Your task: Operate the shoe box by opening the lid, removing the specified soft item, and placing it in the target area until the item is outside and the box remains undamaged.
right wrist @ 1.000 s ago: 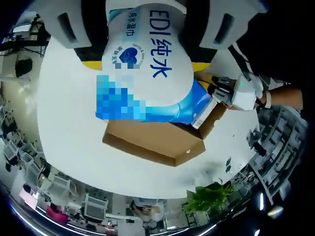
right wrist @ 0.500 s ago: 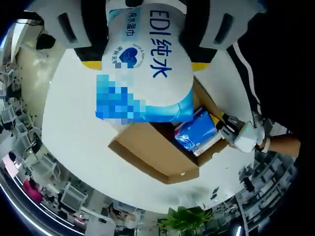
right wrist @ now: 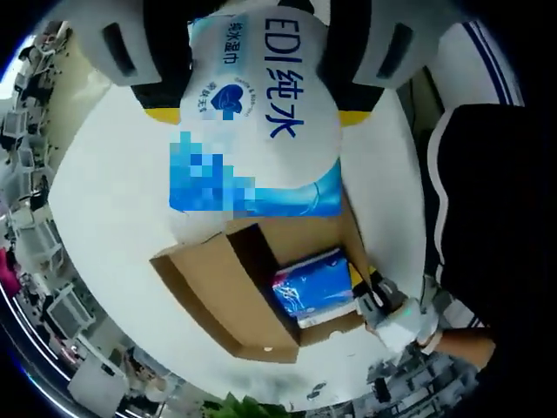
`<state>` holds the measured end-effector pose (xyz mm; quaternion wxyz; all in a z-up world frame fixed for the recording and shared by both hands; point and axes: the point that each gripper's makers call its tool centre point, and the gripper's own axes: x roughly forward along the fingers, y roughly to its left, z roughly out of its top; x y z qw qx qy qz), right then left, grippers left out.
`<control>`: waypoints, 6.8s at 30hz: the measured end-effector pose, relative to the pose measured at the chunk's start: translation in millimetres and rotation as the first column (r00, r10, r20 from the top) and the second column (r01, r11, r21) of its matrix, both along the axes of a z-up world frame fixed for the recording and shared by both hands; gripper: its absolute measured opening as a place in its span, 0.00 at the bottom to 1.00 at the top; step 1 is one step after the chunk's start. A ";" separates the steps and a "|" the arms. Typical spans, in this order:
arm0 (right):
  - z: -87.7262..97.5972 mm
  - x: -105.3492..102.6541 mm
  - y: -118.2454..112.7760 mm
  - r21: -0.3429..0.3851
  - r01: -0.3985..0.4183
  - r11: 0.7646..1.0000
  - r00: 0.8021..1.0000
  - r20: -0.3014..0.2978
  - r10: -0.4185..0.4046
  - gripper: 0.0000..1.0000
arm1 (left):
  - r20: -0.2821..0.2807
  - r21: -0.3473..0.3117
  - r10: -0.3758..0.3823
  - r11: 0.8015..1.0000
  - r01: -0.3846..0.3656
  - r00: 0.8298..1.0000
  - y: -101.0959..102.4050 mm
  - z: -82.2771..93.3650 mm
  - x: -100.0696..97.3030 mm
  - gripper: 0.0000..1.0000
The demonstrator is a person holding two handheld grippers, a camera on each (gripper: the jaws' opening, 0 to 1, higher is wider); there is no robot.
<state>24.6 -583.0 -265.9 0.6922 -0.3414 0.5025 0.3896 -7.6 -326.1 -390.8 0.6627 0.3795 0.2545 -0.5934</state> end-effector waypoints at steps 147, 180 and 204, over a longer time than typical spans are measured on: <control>-149.4 4.5 -14.5 -0.100 -0.478 0.873 0.876 -0.129 0.465 0.67 | -0.021 0.019 0.047 0.999 -0.047 0.999 3.5 -9.8 1.3 0.03; -12.0 37.2 43.2 0.151 0.110 0.982 0.983 0.129 -0.130 0.78 | -0.027 0.022 0.048 0.999 -0.048 0.998 3.6 -8.0 -0.8 0.03; -15.1 21.0 183.0 0.378 0.425 0.823 0.898 -0.063 -0.435 0.78 | -0.013 0.020 0.029 0.999 -0.029 0.999 0.7 -11.3 -4.1 0.03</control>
